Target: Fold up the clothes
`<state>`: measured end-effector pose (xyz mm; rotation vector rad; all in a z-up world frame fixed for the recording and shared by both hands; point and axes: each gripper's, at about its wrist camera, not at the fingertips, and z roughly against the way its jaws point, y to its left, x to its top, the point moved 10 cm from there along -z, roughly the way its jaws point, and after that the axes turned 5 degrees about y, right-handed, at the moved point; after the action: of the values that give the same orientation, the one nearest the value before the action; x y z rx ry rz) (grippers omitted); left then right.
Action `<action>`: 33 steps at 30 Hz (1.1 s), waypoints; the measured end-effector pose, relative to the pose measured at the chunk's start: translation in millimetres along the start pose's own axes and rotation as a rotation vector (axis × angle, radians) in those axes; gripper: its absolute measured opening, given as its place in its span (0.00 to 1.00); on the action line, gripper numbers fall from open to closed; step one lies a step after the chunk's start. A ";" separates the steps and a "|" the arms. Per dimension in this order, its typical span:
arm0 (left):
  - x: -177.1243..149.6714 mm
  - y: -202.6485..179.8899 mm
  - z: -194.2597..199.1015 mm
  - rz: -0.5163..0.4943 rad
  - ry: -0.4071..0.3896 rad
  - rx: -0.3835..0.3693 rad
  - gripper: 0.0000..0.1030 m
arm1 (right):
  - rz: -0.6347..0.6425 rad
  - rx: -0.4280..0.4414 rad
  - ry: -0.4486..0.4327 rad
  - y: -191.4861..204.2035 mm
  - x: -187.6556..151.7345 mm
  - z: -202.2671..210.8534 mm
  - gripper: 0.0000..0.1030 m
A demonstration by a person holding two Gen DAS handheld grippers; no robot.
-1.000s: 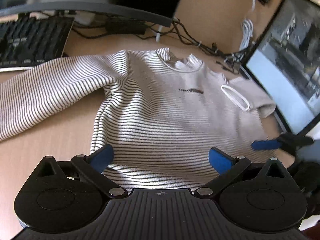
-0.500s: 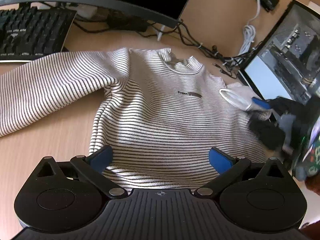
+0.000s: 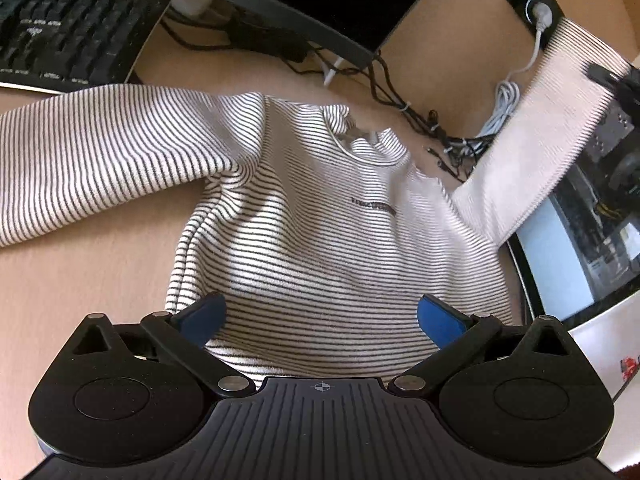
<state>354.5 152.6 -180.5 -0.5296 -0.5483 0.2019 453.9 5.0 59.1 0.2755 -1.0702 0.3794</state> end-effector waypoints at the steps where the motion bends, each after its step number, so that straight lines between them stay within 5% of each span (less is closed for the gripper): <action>1: -0.2 0.1 0.2 0.003 0.000 0.000 1.00 | -0.006 0.037 0.019 13.6 -6.9 -11.3 0.07; 12: -4.0 -0.2 1.0 -0.006 -0.006 0.010 1.00 | -0.050 0.277 0.266 113.7 -101.1 -108.2 0.10; 17: -4.0 1.5 1.5 -0.002 0.001 -0.011 1.00 | 0.003 0.356 0.271 134.6 -124.7 -93.6 0.45; 21: -4.3 2.9 1.3 -0.007 0.005 -0.017 1.00 | 0.014 0.257 0.235 95.9 -132.7 -80.8 0.49; 28: -3.7 3.3 1.0 -0.022 0.018 -0.016 1.00 | -0.096 0.017 0.381 6.6 -202.0 -91.9 0.48; 33: 2.4 15.8 25.8 0.014 0.002 -0.005 1.00 | -0.090 0.012 0.370 -8.7 -212.8 -86.3 0.45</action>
<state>341.8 177.7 -169.1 -0.5384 -0.5438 0.2133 435.8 -4.2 -169.7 0.2518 -0.6897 0.3401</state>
